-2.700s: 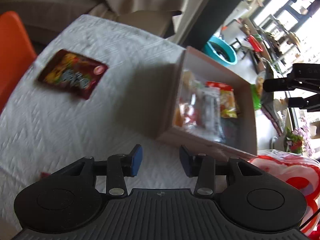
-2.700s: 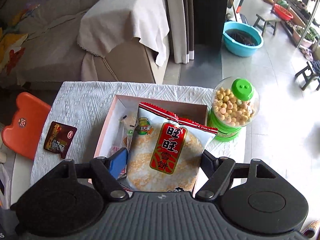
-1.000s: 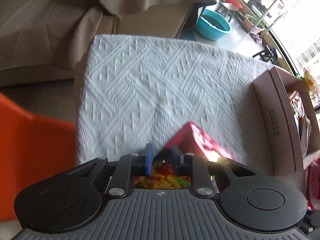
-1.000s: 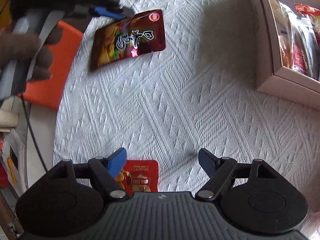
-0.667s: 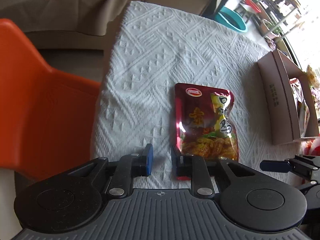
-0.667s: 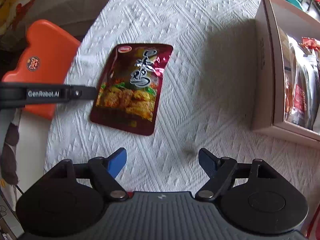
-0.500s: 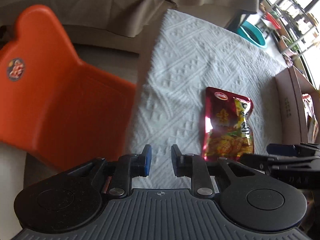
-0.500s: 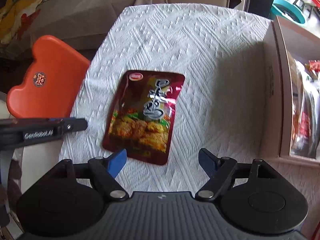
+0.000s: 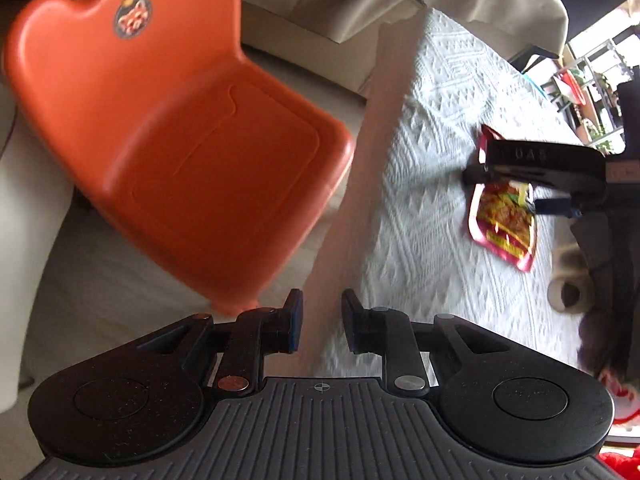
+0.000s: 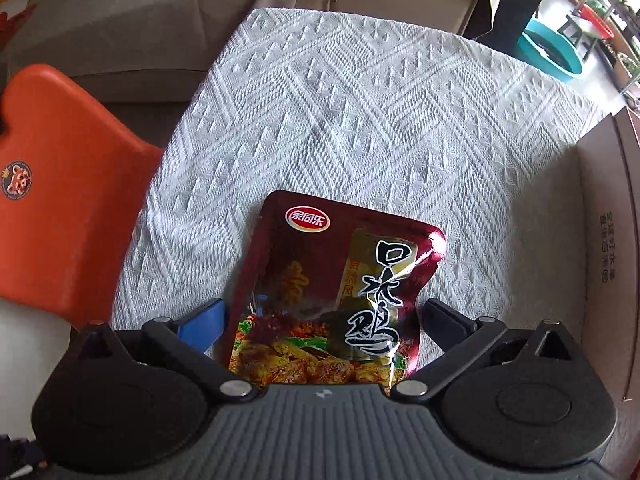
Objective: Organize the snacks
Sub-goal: 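Grasp the red quail-egg pouch with the left gripper while the right holds the chicken bag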
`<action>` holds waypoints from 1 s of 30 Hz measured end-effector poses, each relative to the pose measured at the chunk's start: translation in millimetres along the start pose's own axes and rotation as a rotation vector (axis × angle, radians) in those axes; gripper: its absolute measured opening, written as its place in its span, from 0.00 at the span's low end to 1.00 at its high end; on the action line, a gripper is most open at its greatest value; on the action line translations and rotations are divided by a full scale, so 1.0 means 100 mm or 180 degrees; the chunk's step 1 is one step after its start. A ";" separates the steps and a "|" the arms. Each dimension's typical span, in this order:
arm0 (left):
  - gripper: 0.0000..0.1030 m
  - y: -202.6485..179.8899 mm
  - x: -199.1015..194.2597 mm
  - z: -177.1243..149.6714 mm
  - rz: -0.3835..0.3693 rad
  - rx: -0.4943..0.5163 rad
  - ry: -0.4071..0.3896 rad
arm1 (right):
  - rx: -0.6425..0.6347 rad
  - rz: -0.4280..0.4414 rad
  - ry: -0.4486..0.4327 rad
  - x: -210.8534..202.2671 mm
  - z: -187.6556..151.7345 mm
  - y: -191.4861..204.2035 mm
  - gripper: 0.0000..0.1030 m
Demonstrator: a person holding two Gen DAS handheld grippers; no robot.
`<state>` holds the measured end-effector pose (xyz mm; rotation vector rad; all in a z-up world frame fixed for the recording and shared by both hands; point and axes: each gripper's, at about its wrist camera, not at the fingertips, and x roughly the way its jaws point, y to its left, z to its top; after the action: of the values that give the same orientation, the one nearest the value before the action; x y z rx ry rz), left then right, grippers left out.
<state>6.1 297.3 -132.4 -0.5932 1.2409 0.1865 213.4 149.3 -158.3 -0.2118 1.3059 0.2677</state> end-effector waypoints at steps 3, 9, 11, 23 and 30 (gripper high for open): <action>0.24 0.02 -0.06 -0.19 -0.0091 -0.0032 0.0047 | -0.0164 0.0042 0.0067 0.02 0.02 0.00 1.00; 0.24 -0.17 -0.15 -0.45 -0.0417 -0.0146 0.0073 | -0.0401 0.0149 0.0324 0.03 0.13 -0.03 0.98; 0.24 -0.31 -0.14 -0.50 -0.0484 -0.0113 0.0095 | -0.0504 0.0133 0.0254 -0.06 0.04 -0.08 0.89; 0.24 -1.28 0.10 -0.89 -0.0327 -0.0032 0.0118 | -0.0748 0.0209 0.0490 -0.54 -1.15 -1.06 0.69; 0.30 -1.77 0.24 -0.99 0.0220 -0.0069 -0.0025 | -0.0565 0.0055 0.0580 -0.64 -1.63 -1.77 0.81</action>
<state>10.7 93.4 -117.3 -0.5680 1.2540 0.2602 103.5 -73.5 -136.7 -0.3825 1.4657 0.3867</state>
